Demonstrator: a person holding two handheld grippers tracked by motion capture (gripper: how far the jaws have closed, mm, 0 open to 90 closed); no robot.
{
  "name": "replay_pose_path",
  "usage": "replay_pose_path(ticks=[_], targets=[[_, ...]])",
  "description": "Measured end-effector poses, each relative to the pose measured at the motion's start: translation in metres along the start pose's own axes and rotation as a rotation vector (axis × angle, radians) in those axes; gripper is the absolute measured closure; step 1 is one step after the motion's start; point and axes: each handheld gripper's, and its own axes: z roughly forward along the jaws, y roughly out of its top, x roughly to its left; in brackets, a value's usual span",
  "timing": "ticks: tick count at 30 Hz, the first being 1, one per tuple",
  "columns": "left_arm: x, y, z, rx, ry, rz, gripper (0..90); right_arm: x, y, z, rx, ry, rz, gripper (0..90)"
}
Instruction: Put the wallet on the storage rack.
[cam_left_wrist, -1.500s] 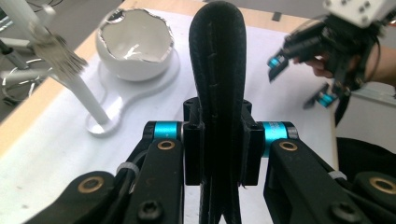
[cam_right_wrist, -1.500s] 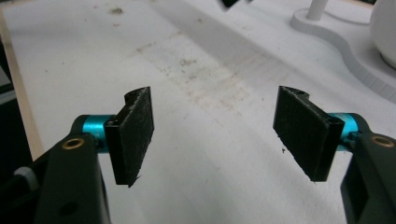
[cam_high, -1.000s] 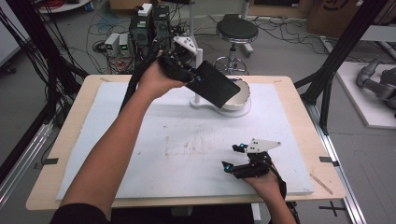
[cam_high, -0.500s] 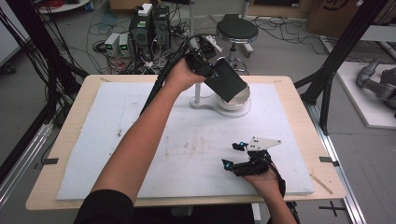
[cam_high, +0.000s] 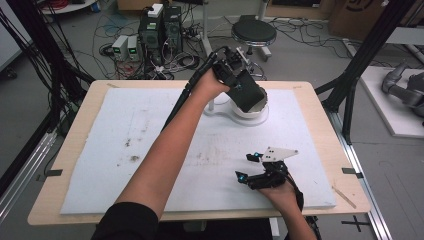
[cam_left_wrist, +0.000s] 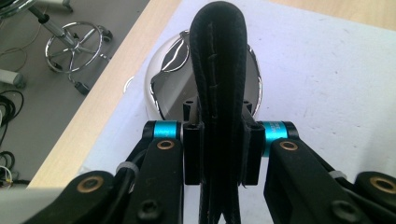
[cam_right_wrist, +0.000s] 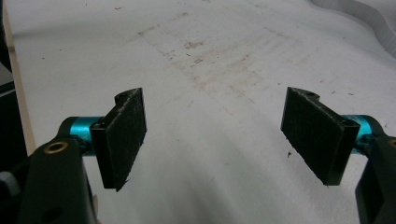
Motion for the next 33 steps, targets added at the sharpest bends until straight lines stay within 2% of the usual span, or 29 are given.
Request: replay_pose_path(ticks=[4,7,9,13,15,18,21,25,27,29,30,33], targets=[[-0.004,0.002,0.011,0.039,0.045,0.004,73.5,0.000,0.000,0.000,0.001,0.003,0.000,22.7],[-0.001,0.000,0.015,0.073,0.094,-0.009,62.5,0.001,-0.001,0.000,-0.001,0.007,-0.002,22.7],[0.000,-0.002,0.012,0.065,0.104,-0.024,56.8,0.001,-0.001,0.000,-0.001,0.007,-0.008,22.7],[0.002,-0.001,0.002,0.029,0.127,-0.020,52.3,0.001,0.000,0.002,0.001,0.012,-0.008,22.7],[0.003,0.000,-0.002,0.001,0.147,-0.017,52.4,0.002,0.000,0.002,-0.001,0.015,-0.009,22.8],[0.005,0.001,-0.007,-0.028,0.201,-0.012,52.4,0.003,0.001,0.003,-0.006,0.020,-0.012,23.1],[0.008,0.001,-0.008,-0.040,0.238,-0.017,52.7,0.004,0.002,0.002,-0.013,0.023,-0.009,23.1],[0.011,0.001,-0.004,-0.042,0.268,-0.019,54.0,0.004,0.002,0.003,-0.009,0.029,-0.011,23.1],[0.011,0.001,-0.002,-0.037,0.298,-0.012,55.7,0.004,0.002,0.004,-0.007,0.026,-0.014,23.1],[0.009,0.002,0.000,-0.038,0.361,0.014,56.5,0.004,0.001,0.004,-0.010,0.028,-0.011,23.1],[0.009,0.003,0.001,-0.034,0.377,0.025,56.8,0.003,0.001,0.004,-0.011,0.028,-0.010,23.2],[0.009,0.003,0.007,-0.024,0.379,0.024,57.8,0.003,0.001,0.004,-0.008,0.032,-0.008,23.1]])
